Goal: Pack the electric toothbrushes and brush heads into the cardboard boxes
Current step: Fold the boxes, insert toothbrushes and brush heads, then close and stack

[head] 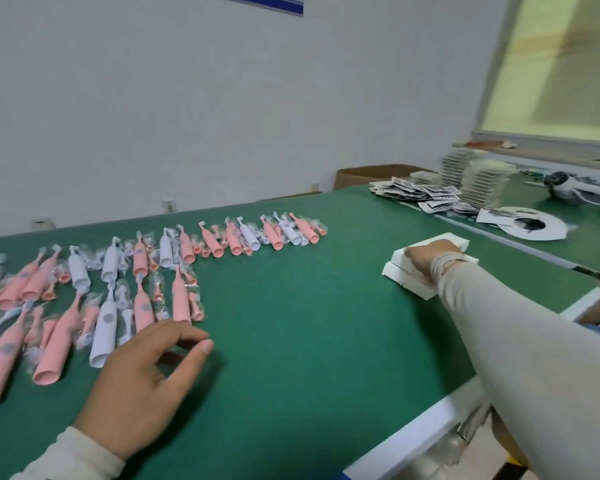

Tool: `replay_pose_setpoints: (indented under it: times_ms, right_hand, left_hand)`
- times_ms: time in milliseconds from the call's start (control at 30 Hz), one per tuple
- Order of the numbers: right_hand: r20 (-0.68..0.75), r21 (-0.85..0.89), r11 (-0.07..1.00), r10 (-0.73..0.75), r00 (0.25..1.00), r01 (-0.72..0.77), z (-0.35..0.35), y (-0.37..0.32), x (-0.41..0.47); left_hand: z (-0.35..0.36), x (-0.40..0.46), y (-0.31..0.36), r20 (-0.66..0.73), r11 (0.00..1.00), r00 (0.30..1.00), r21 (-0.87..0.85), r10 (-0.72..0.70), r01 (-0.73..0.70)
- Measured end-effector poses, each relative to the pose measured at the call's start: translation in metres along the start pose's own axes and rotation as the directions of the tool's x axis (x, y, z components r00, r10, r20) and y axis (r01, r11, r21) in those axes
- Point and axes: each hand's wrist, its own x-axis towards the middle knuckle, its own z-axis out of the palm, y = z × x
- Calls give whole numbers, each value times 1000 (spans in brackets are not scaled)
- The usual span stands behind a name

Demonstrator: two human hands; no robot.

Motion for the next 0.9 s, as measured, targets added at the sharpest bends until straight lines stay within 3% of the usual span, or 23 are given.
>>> replay_pose_setpoints:
  times_ms: [167,267,367,600,700,800,900]
  right_hand:
    - [-222,-204,976,-122,967,76,5,20,-4]
    - [-119,-370,906,-266,956,206,13,24,-6]
    - [-23,-364,899,-270,963,243,14,25,-4]
    - [-45,-416,873,-297,954,252,14,27,-16]
    - [-146,-475,826,-415,898,304,15,17,-36]
    - [-147,-112,799,-602,785,591,43,-19,-83]
    - [64,286,695,-701,710,660,93,-62,-160]
  left_hand:
    - [4,0,-1,14,999,999,4,43,-43]
    - [2,1,0,20,999,998,11,51,-51]
    - [1,1,0,16,999,999,9,48,-48]
    - [2,2,-4,13,999,1000,40,25,-25]
    - [5,3,-3,17,999,1000,38,-4,4]
    - [2,2,-4,14,995,997,71,-77,76]
    - [-9,-1,-5,44,975,987,173,-152,142]
